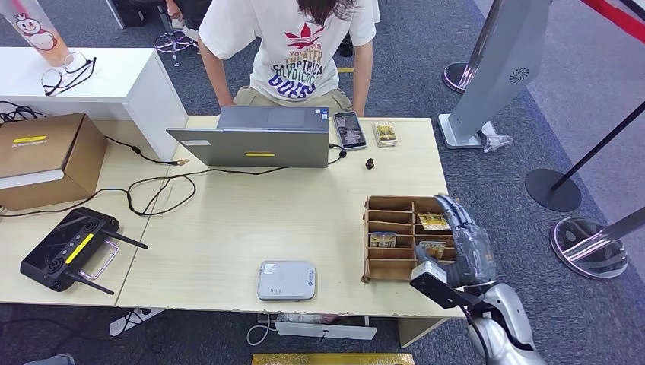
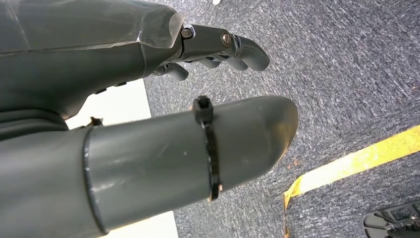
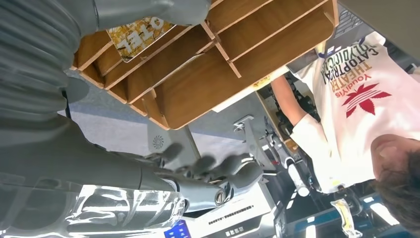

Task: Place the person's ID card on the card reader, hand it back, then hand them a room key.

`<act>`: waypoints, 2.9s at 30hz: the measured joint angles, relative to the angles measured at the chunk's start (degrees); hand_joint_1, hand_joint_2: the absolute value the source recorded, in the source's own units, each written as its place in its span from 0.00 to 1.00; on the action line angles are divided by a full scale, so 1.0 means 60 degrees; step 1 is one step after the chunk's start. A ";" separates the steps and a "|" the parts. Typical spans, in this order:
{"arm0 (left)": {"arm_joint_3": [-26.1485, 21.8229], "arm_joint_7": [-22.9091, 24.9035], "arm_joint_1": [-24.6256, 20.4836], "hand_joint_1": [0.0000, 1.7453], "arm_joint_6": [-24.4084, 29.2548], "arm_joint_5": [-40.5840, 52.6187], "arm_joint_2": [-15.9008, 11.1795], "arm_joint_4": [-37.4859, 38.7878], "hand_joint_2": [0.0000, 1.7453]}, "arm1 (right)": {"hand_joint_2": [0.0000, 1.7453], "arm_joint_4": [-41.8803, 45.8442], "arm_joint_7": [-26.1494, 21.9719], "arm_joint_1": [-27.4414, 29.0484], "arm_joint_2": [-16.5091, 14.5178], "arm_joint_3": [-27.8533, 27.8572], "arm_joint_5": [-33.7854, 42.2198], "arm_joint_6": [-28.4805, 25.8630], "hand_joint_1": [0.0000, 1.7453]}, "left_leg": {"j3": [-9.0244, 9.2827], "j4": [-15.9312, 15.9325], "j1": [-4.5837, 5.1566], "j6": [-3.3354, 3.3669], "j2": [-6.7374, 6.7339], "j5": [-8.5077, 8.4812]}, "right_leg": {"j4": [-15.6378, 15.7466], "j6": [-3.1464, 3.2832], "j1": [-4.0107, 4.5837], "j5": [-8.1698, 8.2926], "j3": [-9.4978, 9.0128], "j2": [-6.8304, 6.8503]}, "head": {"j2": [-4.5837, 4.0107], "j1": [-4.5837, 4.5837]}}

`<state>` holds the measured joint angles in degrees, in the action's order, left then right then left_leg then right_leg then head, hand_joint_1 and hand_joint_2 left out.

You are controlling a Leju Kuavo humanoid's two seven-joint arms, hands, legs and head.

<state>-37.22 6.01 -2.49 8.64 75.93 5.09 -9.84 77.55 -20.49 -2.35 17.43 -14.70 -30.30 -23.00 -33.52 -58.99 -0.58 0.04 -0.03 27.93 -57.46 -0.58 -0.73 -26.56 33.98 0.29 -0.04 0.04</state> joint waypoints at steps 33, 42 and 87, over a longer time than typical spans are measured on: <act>0.0000 -0.0090 -0.0002 0.00 -0.0009 0.0032 -0.0004 0.0000 0.00 | 1.00 -0.0627 0.0094 -0.0710 0.0050 0.0026 -0.0387 -0.0058 0.51 | -0.0003 0.0000 0.0000 0.0000 0.0001 -0.0001 | 0.0000 0.0000 0.0000 0.0000 -0.0002 0.0002 | 0.0000 0.0000; 0.0000 -0.0090 -0.0003 0.00 -0.0011 0.0005 -0.0004 0.0000 0.00 | 1.00 -0.1074 0.0039 -0.0917 -0.0024 -0.0067 -0.0403 -0.0092 0.53 | -0.0002 0.0000 0.0000 0.0000 0.0001 -0.0001 | -0.0001 0.0000 0.0000 0.0000 -0.0002 0.0002 | 0.0000 0.0000; 0.0000 -0.0097 0.0003 0.00 0.0107 0.0059 -0.0004 0.0000 0.00 | 1.00 -0.1392 0.0209 -0.0653 0.0009 0.0156 -0.0351 -0.0225 0.45 | 0.0000 0.0000 0.0000 0.0001 0.0000 -0.0001 | 0.0000 0.0000 0.0000 0.0000 -0.0002 0.0000 | 0.0000 0.0000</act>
<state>-37.22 5.42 -2.48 9.28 76.28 5.07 -9.84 69.20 -19.23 -6.27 17.48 -13.77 -32.41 -24.35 -33.51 -59.00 -0.58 0.04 -0.03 27.93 -57.46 -0.58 -0.73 -26.56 33.97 0.30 -0.04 0.04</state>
